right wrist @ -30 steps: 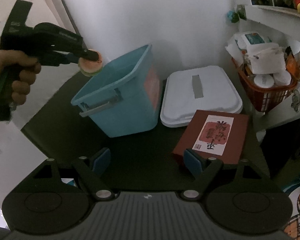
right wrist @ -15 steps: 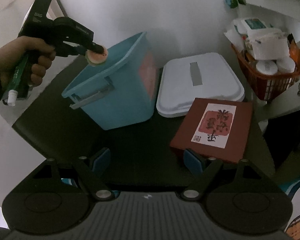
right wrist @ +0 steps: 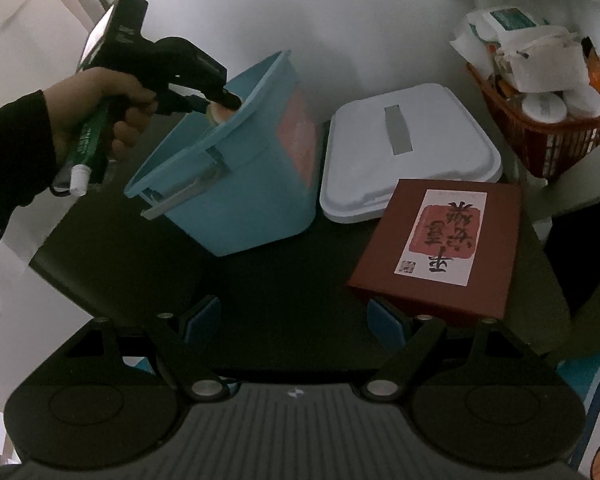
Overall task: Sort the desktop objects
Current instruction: 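Lower the hamburger plush into the teal bin and open the left gripper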
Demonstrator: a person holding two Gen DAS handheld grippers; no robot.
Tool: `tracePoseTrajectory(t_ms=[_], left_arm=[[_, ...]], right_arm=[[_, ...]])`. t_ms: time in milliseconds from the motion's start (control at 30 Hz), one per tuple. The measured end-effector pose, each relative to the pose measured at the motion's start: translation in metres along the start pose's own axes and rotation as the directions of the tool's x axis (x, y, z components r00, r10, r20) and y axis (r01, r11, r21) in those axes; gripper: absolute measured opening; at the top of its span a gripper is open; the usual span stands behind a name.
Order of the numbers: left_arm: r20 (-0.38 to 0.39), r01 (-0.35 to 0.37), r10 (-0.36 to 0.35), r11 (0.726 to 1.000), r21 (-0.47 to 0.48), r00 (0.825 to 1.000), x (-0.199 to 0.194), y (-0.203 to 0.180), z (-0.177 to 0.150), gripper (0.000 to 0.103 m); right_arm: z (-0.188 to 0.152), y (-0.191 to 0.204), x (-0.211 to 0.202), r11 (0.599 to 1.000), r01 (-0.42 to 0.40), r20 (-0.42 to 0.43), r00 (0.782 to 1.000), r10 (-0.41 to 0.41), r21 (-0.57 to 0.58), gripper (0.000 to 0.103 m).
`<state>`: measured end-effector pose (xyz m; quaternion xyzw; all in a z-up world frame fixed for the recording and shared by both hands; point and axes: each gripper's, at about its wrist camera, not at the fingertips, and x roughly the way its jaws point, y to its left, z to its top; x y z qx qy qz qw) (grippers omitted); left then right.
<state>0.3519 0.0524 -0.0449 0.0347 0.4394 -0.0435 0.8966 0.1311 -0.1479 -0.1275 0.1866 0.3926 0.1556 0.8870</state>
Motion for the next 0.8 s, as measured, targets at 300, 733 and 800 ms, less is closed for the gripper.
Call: tracePoseTrajectory(t_ms=[300,733,800], left_arm=[[0.021,-0.035,0.035,0.999,0.019,0.999,0.01,-0.01,0.022,0.03],[0.012,-0.057,0.057,0.998,0.028,0.998,-0.003,-0.015,0.016,0.045],[0.006,-0.053,0.053,0.998,0.034,0.999,-0.009,-0.015,0.013,0.045]], right_arm=[[0.003,-0.006,0.006,0.999,-0.017,-0.014,1.0,0.017,0.029,0.084],[0.008,-0.006,0.003,0.999,-0.037,-0.002,0.999,0.037,0.035,0.084],[0.009,-0.007,0.002,0.999,-0.034,0.002,0.999,0.034,0.037,0.084]])
